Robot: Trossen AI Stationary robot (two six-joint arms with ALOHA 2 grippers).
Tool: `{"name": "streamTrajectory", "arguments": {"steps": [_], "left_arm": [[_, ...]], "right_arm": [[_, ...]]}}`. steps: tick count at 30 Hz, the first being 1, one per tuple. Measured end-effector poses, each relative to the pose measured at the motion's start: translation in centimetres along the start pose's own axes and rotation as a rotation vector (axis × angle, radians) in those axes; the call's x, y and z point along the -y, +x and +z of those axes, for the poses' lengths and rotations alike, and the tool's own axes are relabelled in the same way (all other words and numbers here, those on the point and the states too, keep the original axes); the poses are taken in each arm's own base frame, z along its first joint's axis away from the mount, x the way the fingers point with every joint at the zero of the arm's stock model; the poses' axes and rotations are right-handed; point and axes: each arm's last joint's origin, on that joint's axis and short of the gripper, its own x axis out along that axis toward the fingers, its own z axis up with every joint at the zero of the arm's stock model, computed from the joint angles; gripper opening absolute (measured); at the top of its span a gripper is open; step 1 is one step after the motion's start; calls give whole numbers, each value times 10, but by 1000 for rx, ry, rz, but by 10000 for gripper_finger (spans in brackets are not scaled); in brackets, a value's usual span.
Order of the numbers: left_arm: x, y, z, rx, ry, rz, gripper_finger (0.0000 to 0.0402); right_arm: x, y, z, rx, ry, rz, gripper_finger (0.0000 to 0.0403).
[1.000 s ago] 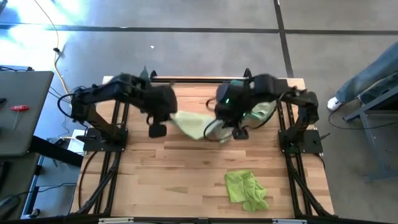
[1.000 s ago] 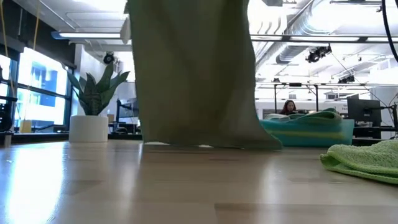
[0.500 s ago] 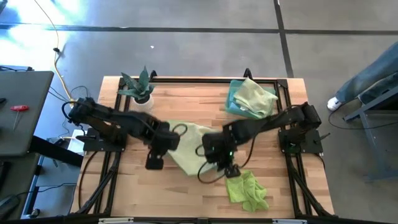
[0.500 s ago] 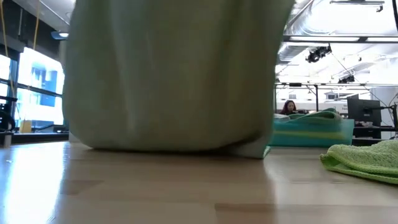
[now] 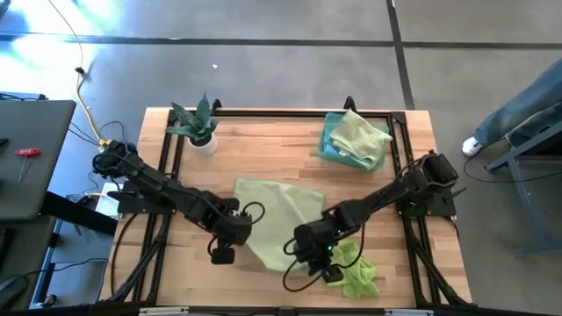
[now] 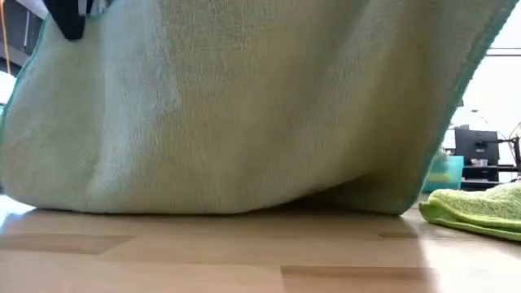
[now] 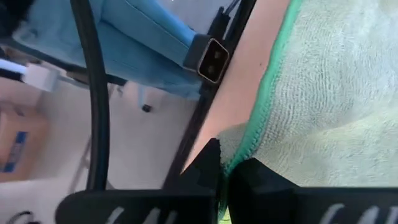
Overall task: Fold microfiber towels
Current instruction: Fold the green microfiber cloth
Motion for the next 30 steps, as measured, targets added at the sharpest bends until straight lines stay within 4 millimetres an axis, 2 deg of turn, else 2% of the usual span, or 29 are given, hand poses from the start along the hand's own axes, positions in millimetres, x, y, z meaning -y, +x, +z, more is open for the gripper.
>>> {"name": "streamTrajectory", "arguments": {"steps": [4, 9, 20, 30], "left_arm": [[-7, 10, -1, 23, -24, 65, 0], [-25, 22, 0, 42, -41, 141, 0], [-80, 52, -1, 23, -75, 242, 0], [-128, 52, 9, 48, -59, 272, 0]], "right_arm": [[8, -2, -2, -8, -34, -74, 0], [30, -14, -4, -42, -41, -168, 0], [79, -47, -12, -113, 12, -294, 0], [111, -74, -24, -200, 19, -338, 0]]}}
